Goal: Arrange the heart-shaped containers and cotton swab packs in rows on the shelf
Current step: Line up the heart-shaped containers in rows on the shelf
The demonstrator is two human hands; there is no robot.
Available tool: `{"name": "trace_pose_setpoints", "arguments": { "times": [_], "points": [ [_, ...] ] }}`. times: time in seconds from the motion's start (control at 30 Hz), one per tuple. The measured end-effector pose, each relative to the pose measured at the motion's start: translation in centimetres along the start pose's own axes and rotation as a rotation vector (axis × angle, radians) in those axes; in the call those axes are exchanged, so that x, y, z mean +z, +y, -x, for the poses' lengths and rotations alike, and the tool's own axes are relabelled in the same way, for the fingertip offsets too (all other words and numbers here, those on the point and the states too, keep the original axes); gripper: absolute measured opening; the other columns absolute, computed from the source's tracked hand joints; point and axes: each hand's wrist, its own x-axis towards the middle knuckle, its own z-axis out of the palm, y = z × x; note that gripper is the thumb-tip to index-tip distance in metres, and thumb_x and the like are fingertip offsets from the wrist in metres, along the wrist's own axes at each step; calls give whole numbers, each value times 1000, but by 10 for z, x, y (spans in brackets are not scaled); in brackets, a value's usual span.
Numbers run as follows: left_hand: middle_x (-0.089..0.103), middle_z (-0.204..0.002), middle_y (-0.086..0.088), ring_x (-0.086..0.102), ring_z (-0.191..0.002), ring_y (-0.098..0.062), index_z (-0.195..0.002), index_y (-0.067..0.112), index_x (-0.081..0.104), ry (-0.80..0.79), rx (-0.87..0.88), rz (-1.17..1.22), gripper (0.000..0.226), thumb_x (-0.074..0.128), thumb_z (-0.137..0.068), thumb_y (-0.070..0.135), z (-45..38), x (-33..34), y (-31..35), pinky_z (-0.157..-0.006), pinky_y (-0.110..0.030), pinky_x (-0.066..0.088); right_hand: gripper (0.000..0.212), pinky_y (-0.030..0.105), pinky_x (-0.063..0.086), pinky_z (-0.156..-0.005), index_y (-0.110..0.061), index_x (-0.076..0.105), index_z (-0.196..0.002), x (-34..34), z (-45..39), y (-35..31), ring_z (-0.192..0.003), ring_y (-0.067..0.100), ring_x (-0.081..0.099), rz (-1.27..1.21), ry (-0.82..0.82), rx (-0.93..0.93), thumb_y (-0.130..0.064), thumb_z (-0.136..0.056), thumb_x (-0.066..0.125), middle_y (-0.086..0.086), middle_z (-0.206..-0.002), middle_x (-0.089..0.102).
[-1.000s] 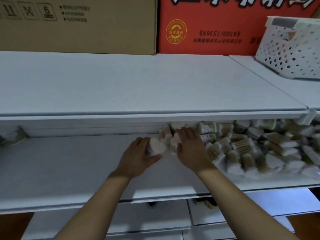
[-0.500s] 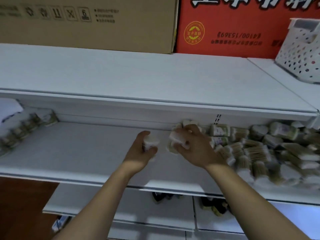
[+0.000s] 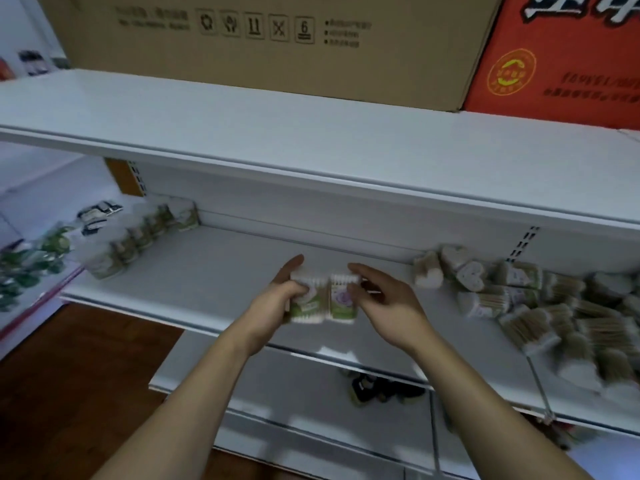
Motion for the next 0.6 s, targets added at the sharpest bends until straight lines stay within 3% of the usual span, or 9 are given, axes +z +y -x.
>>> {"name": "trace_pose_setpoints", "arguments": {
  "times": [0.13, 0.27, 0.4, 0.5, 0.6],
  "points": [
    [62, -129, -8, 65, -105, -24, -144, 37, 39, -13, -11, 16, 67, 54, -80, 27, 19, -68, 8, -96, -49, 51, 34, 17, 51, -86, -38, 67, -118, 56, -10, -34, -97, 2, 67, -12, -15, -14, -18, -91, 67, -12, -109, 70],
    [63, -127, -14, 64, -106, -18, -138, 28, 45, -25, -21, 53, 34, 39, -105, 24, 31, -137, 22, -90, -46, 55, 33, 23, 54, -86, -37, 68, -115, 117, -18, -68, -89, 3, 69, -50, -4, -32, -15, -91, 67, -14, -96, 71],
    [65, -117, -2, 64, -106, -10, -143, 31, 41, -29, 10, 2, 37, 42, -106, 30, 40, -191, 41, -80, -40, 58, 31, 32, 56, -88, -33, 68, -117, 167, -28, -96, -89, 9, 69, -74, 16, -45, -15, -91, 67, -7, -98, 72],
    [59, -119, -14, 64, -101, -19, -131, 35, 50, 0, 95, -90, 27, 46, -105, 29, 46, -223, 55, -78, -44, 60, 30, 30, 56, -85, -34, 68, -115, 195, -40, -111, -89, 5, 68, -58, 54, -39, -18, -90, 68, -10, -101, 71],
    [63, -115, -9, 67, -96, -20, -126, 27, 55, 45, 118, -115, 25, 54, -101, 29, 44, -252, 64, -79, -44, 61, 30, 18, 53, -79, -33, 68, -116, 219, -56, -120, -90, -2, 66, 7, 99, -52, -22, -89, 69, -12, -108, 68]
  ]
}}
